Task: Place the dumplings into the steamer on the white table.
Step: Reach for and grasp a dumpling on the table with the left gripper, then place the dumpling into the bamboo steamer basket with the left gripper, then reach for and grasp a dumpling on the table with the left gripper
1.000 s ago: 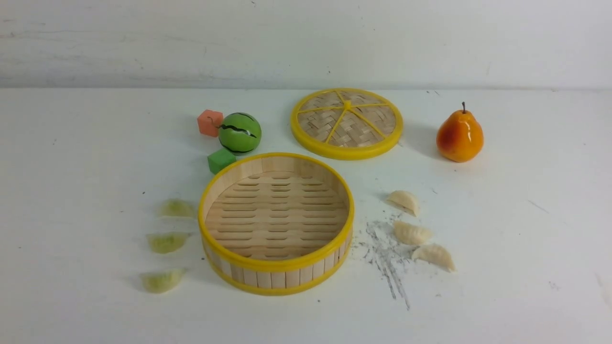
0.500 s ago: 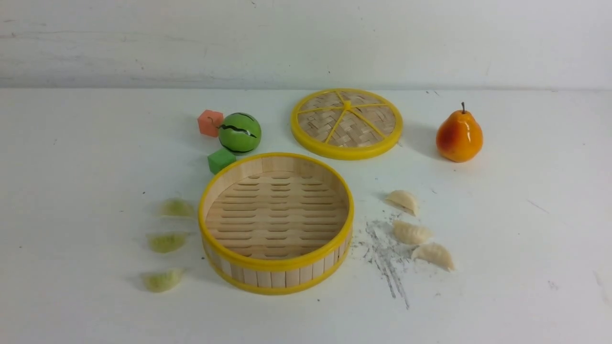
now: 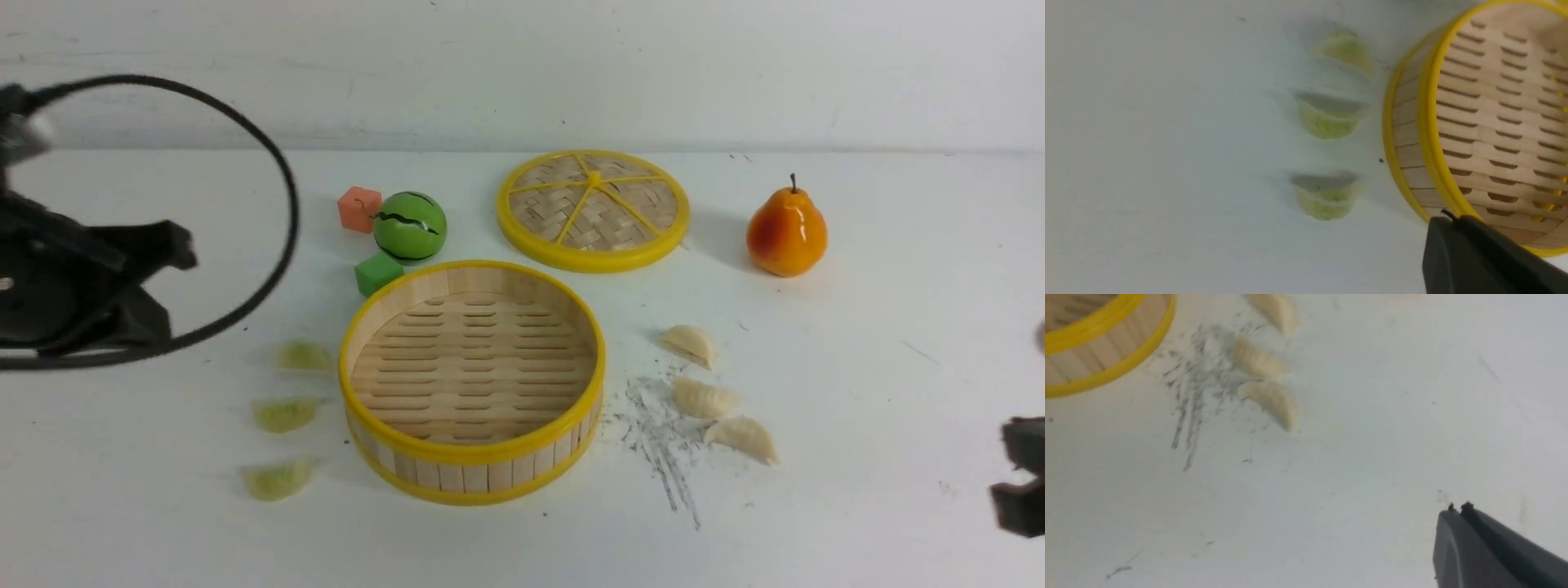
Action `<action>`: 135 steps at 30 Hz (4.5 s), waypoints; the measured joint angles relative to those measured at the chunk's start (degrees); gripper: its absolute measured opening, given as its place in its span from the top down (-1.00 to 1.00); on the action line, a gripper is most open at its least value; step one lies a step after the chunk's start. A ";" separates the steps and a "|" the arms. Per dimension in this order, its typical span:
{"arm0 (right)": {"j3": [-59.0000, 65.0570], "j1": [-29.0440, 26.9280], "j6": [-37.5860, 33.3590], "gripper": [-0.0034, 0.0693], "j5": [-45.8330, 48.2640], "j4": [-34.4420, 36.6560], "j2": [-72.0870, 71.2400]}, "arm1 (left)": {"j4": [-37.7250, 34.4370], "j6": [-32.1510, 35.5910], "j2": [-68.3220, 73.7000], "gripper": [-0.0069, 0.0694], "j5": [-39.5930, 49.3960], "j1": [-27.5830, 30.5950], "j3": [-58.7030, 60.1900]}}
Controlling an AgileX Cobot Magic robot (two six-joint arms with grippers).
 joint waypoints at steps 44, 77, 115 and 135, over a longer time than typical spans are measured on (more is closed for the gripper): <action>-1.55 5.34 -0.41 0.92 -4.45 4.96 10.74 | 7.35 40.77 47.04 0.48 -4.20 -4.57 -31.79; -1.55 5.34 -0.41 0.87 -5.53 6.89 10.74 | 16.02 -3.15 47.79 0.23 6.95 -4.60 -35.28; -1.55 5.34 -0.46 0.76 -6.01 7.31 10.74 | 13.01 3.79 47.00 -0.15 6.89 -19.39 -43.45; -1.55 5.34 -0.46 0.70 -5.78 9.15 10.77 | 16.70 3.99 36.94 -0.19 22.84 -9.57 -33.89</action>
